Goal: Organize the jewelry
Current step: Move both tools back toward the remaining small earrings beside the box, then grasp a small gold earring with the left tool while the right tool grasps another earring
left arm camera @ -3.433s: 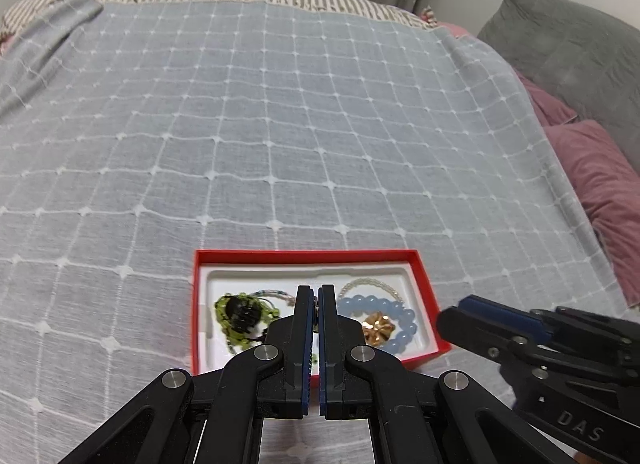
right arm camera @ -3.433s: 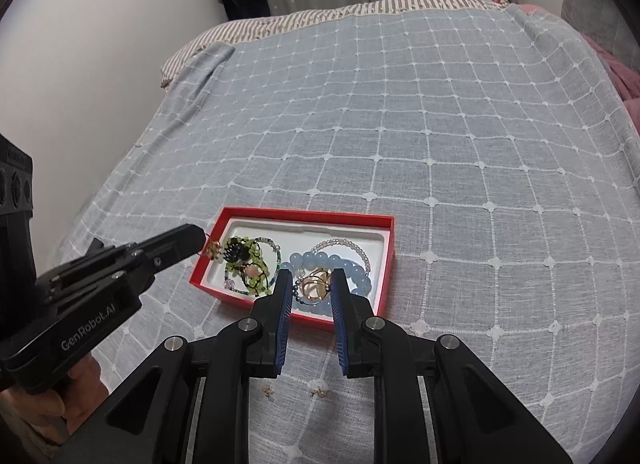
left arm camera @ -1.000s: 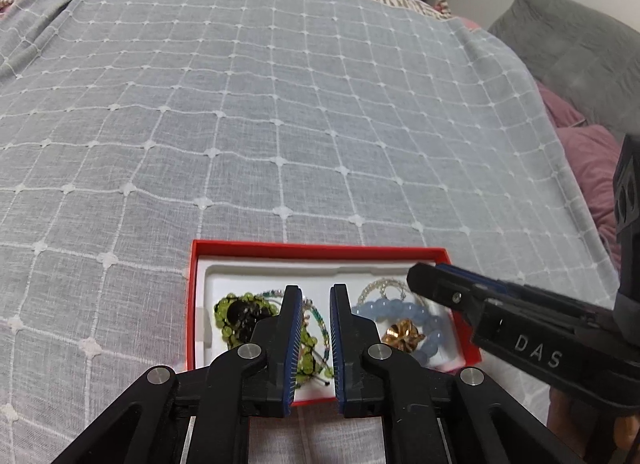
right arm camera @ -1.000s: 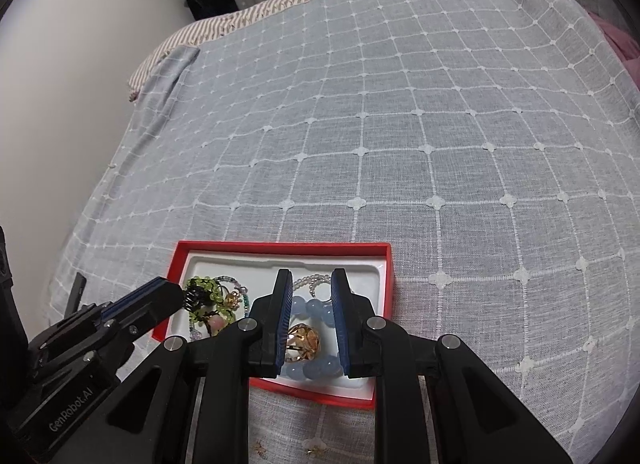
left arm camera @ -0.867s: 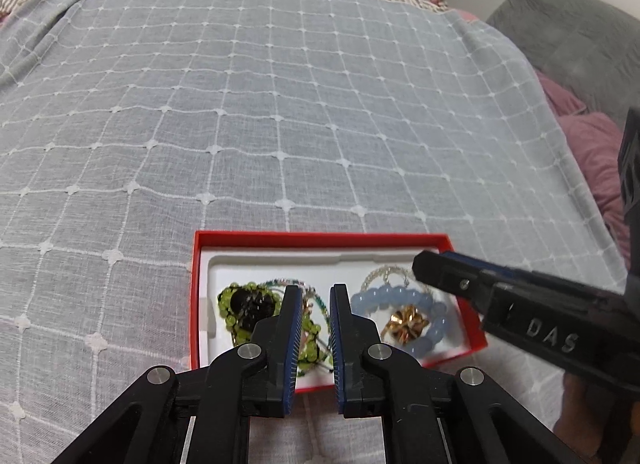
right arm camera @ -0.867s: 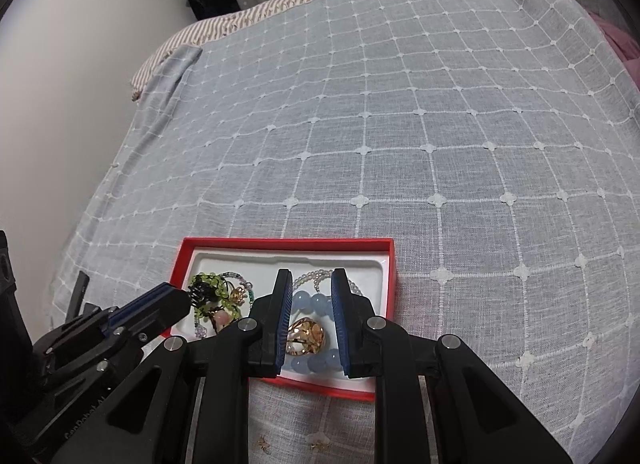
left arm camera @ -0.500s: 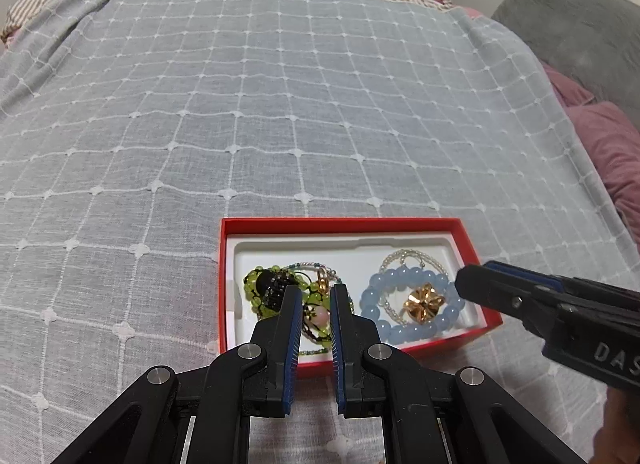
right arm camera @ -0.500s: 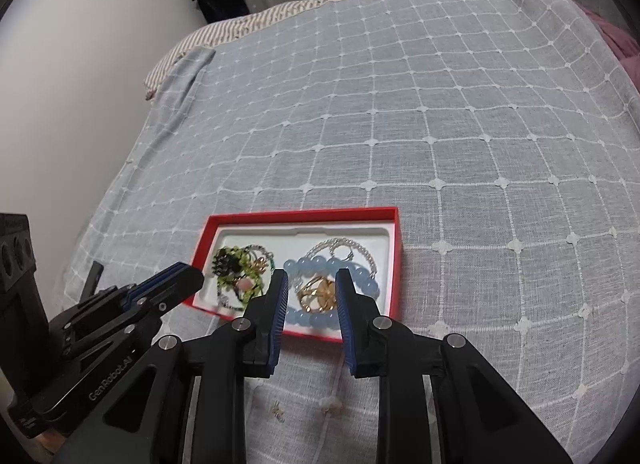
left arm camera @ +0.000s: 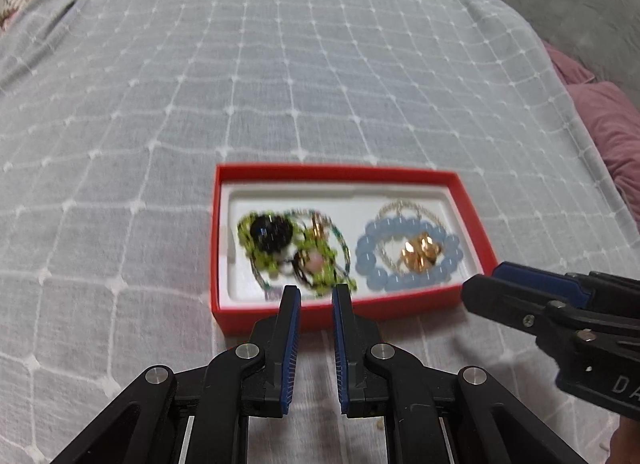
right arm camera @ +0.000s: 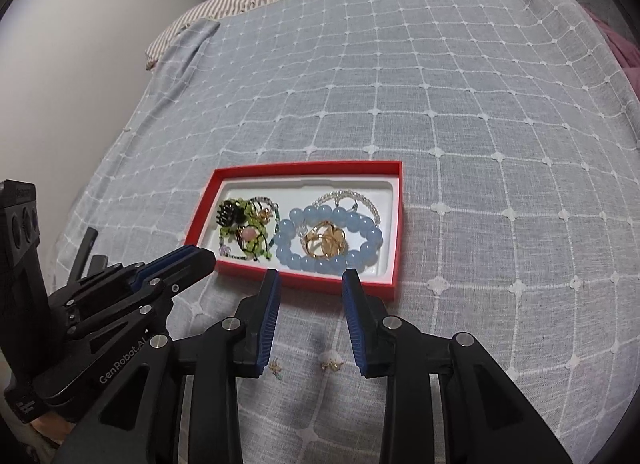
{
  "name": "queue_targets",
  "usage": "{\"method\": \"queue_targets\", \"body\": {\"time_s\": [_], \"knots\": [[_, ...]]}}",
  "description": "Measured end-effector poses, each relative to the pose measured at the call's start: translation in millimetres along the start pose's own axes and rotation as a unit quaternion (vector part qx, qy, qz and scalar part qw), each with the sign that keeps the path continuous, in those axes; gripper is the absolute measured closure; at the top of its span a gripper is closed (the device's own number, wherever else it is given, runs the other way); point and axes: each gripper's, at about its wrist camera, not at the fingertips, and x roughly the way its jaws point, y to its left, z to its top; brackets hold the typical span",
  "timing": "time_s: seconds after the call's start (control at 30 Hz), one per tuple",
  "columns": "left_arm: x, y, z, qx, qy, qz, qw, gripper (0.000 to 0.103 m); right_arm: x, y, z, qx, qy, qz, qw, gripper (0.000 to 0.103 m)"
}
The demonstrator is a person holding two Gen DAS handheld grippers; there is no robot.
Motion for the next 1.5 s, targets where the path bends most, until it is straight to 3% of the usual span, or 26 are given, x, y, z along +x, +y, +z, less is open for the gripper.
{"method": "queue_targets", "body": {"time_s": [0.17,0.5,1.03,1.4,1.5], "knots": [[5.7,-6.4,-15.6,0.008,0.033,-0.007,0.9994,0.082,-5.0,-3.4,-12.6,-0.004,0.012,-0.009,1.000,0.068],[26.1,-12.6,-41.0,-0.015,0.110,-0.057,0.9922,0.080,4.2,-14.2,-27.8,0.022,0.059,-0.011,0.998,0.068],[34.8,-22.9,-51.7,-0.005,0.132,-0.067,0.9889,0.080,17.3,-17.2,-31.6,0.040,0.086,-0.003,0.996,0.068],[41.9,-33.9,-53.7,0.024,0.127,-0.049,0.9904,0.080,17.3,-20.2,-32.2,0.045,0.086,-0.009,0.995,0.068],[42.3,-34.9,-54.2,0.032,0.124,-0.041,0.9910,0.086,17.9,-20.9,-32.4,0.046,0.087,-0.011,0.995,0.068]]}}
